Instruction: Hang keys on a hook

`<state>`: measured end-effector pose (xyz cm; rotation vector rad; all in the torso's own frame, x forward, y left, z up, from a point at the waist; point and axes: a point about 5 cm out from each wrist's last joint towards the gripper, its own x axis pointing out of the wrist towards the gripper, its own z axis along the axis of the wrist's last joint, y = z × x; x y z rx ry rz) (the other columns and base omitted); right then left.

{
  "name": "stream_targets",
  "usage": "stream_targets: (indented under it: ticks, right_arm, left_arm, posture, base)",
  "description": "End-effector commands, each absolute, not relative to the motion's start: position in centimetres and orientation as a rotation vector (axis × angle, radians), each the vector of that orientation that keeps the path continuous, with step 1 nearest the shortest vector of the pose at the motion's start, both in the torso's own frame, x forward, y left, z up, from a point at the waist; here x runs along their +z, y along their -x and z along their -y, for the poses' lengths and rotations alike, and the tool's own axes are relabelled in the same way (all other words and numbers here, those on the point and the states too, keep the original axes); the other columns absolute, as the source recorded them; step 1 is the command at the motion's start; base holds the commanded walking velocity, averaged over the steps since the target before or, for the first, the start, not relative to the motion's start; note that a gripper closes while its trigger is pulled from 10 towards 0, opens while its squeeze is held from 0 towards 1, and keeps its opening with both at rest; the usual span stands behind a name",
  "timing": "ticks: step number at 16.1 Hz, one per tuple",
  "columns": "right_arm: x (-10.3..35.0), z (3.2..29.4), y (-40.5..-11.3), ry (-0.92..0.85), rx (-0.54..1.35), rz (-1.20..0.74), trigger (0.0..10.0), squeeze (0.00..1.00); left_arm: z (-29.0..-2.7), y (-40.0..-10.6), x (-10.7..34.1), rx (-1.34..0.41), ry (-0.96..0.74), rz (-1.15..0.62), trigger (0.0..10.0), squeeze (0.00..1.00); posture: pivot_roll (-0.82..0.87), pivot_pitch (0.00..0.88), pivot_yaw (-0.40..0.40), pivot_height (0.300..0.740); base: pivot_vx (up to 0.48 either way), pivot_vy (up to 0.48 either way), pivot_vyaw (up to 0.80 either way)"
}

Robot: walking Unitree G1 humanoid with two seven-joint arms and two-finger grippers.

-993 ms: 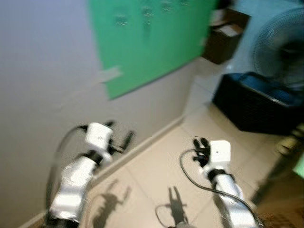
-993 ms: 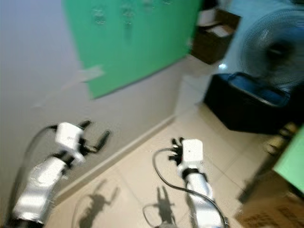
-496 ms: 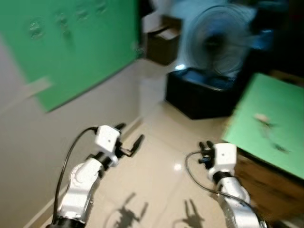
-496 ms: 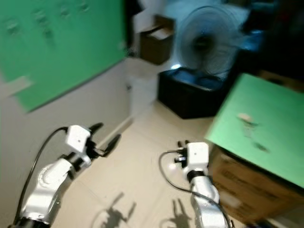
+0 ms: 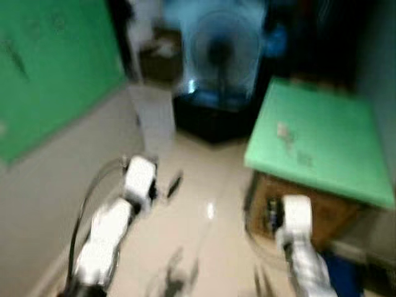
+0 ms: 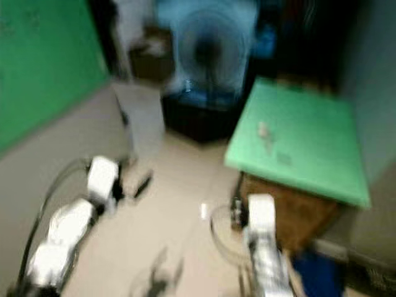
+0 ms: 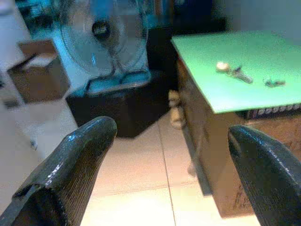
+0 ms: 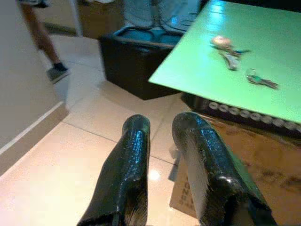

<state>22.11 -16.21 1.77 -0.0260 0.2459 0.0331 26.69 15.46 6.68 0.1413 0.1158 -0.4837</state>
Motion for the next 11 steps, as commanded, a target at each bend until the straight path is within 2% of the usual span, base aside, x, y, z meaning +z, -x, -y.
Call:
stream_targets:
  ticks: [1,3,11]
  right_arm:
    - [2.43,16.08,-22.6,0.032,0.029,-0.218,10.0,0.0]
    - [2.68,16.0,-22.9,0.03,0.022,-0.2,10.0,0.0]
    - [2.62,15.92,-22.51,-0.035,0.003,-0.206,10.0,0.0]
  left_arm:
    - [-15.27,-26.8,6.77,-0.492,-0.154,-0.121,10.0,0.0]
    - [-15.31,-26.89,6.86,-0.485,-0.159,-0.118,10.0,0.0]
    - [-15.45,-26.94,7.25,-0.496,-0.144,-0.093,10.0,0.0]
  posture:
    - [-0.04,0.0,0.051,0.731]
    - [-0.04,0.0,0.053,0.731]
    - [-0.05,0.0,0.058,0.731]
  base:
    - [0.0,0.0,0.0]
    - [0.0,0.0,0.0]
    - [0.0,0.0,-0.63]
